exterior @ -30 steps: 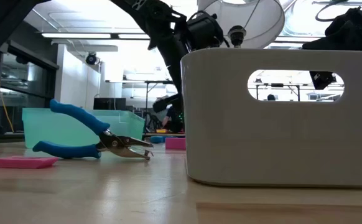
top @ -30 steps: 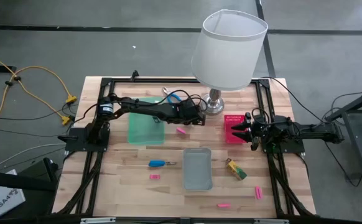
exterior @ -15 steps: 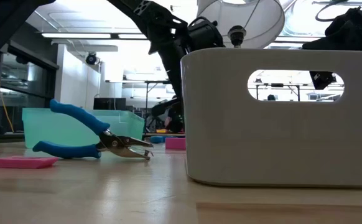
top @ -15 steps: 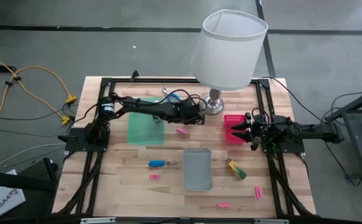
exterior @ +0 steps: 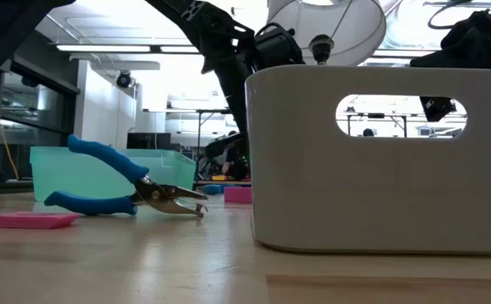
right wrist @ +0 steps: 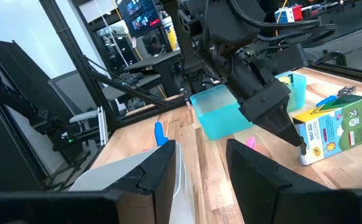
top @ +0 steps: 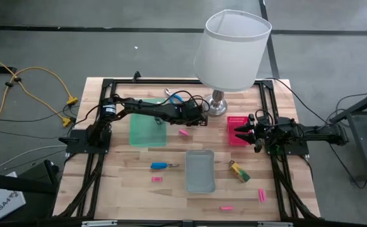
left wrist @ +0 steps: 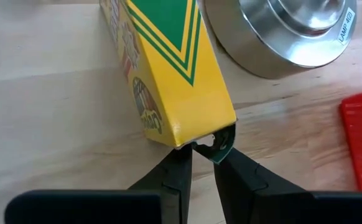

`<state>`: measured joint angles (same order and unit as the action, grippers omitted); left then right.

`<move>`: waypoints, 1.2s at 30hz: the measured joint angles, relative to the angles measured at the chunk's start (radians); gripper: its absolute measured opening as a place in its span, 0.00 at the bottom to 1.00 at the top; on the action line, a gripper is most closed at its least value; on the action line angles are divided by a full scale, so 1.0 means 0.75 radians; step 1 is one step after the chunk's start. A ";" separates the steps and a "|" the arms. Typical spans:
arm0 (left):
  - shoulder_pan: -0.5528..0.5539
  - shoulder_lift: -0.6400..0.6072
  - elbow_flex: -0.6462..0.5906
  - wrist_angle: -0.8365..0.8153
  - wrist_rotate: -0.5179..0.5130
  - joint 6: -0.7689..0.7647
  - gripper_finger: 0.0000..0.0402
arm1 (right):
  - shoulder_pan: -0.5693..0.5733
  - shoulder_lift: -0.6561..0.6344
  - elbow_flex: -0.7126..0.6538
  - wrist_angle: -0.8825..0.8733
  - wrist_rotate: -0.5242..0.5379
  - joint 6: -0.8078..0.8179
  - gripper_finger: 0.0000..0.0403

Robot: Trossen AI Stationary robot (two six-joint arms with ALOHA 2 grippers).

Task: Pick & Place School Supplies
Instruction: Put the crayon box into the green bin

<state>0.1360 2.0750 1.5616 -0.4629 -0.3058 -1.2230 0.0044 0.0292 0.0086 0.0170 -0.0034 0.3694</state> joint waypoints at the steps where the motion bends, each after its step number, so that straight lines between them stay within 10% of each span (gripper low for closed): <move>1: 0.001 0.000 0.000 0.001 0.000 -0.001 0.15 | 0.000 0.000 0.000 0.000 0.000 0.000 0.33; 36: 0.019 0.000 0.000 0.055 -0.005 0.056 0.01 | 0.000 0.000 0.000 0.000 0.000 0.000 0.33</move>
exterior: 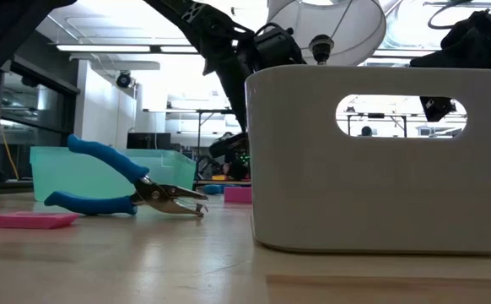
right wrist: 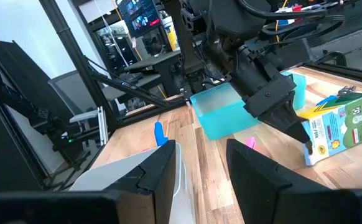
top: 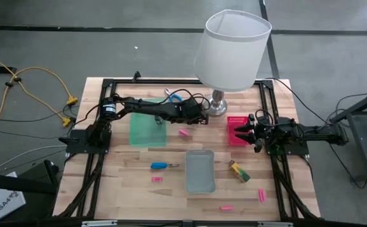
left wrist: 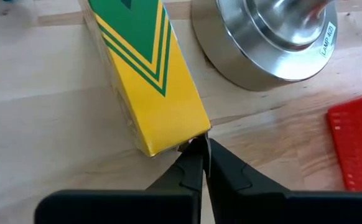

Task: Pick & Place School Supplies
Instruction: Put the crayon box into the green bin

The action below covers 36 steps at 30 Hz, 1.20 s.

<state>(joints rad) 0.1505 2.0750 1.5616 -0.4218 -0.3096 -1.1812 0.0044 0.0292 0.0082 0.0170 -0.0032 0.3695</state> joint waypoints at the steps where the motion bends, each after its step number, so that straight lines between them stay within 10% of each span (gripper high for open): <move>1: 0.000 0.000 0.000 0.000 0.000 0.000 0.01 | 0.000 0.000 0.000 0.000 0.000 0.000 0.33; 36: -0.099 -0.108 -0.001 -0.231 -0.175 -0.103 0.00 | 0.000 0.000 0.000 0.001 -0.001 0.000 0.33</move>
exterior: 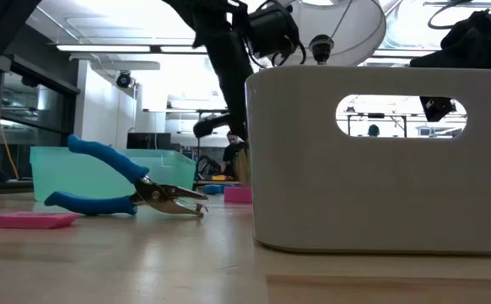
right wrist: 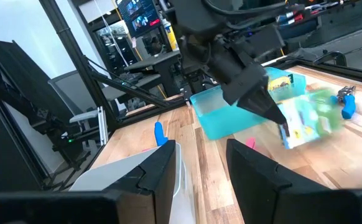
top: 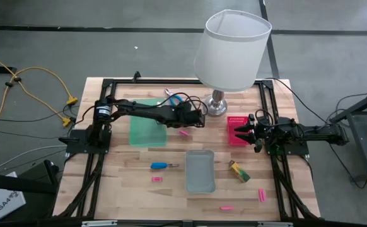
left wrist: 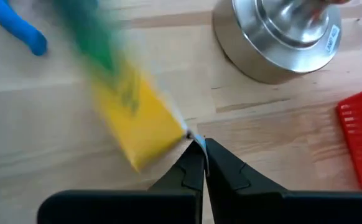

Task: Pick & Place School Supplies
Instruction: Put the crayon box into the green bin

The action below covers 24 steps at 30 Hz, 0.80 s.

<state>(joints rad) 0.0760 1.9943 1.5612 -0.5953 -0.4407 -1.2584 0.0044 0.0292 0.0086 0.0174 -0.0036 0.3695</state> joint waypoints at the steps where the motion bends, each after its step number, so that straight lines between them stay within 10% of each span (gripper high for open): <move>1: -0.006 -0.007 0.000 -0.012 -0.014 -0.008 0.00 | 0.000 0.000 0.000 0.000 0.001 0.000 0.33; 24: -0.044 -0.106 0.000 -0.077 -0.122 -0.019 0.00 | 0.000 0.000 0.000 -0.001 0.001 0.000 0.33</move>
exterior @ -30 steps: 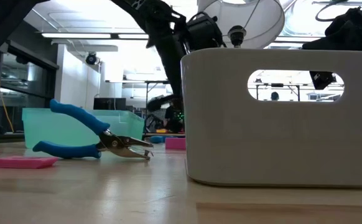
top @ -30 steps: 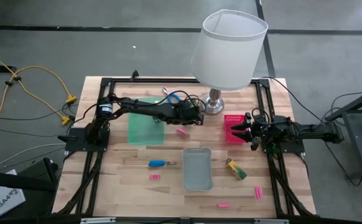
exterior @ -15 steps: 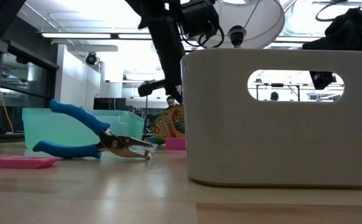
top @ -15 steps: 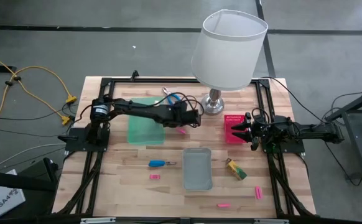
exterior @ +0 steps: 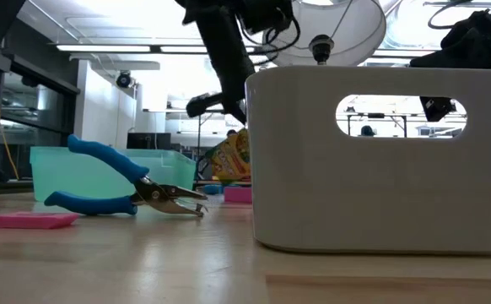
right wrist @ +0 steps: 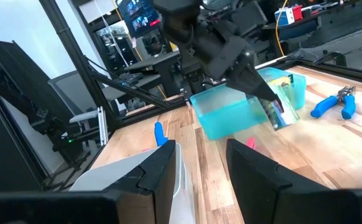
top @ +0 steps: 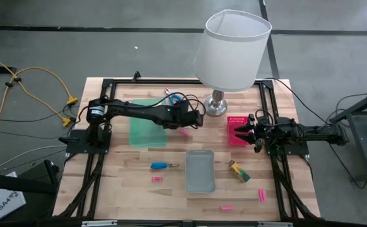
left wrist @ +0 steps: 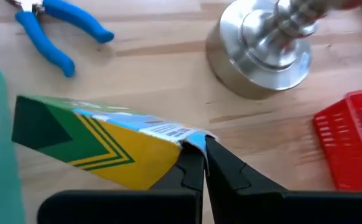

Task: Pick & Place School Supplies
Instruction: Put the crayon box into the green bin

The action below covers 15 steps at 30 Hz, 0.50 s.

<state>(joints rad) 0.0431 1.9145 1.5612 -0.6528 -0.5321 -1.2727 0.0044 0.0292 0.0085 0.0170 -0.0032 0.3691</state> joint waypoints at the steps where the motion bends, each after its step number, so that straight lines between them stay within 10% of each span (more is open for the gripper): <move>1: -0.005 -0.006 0.000 -0.004 -0.010 0.001 0.00 | 0.000 0.000 0.000 0.000 0.000 0.000 0.33; 15: -0.070 -0.114 0.000 -0.035 -0.150 0.025 0.00 | 0.000 0.000 0.000 0.000 0.000 0.000 0.33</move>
<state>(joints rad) -0.0095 1.8290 1.5612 -0.6790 -0.6448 -1.2543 0.0044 0.0295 0.0082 0.0173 -0.0032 0.3691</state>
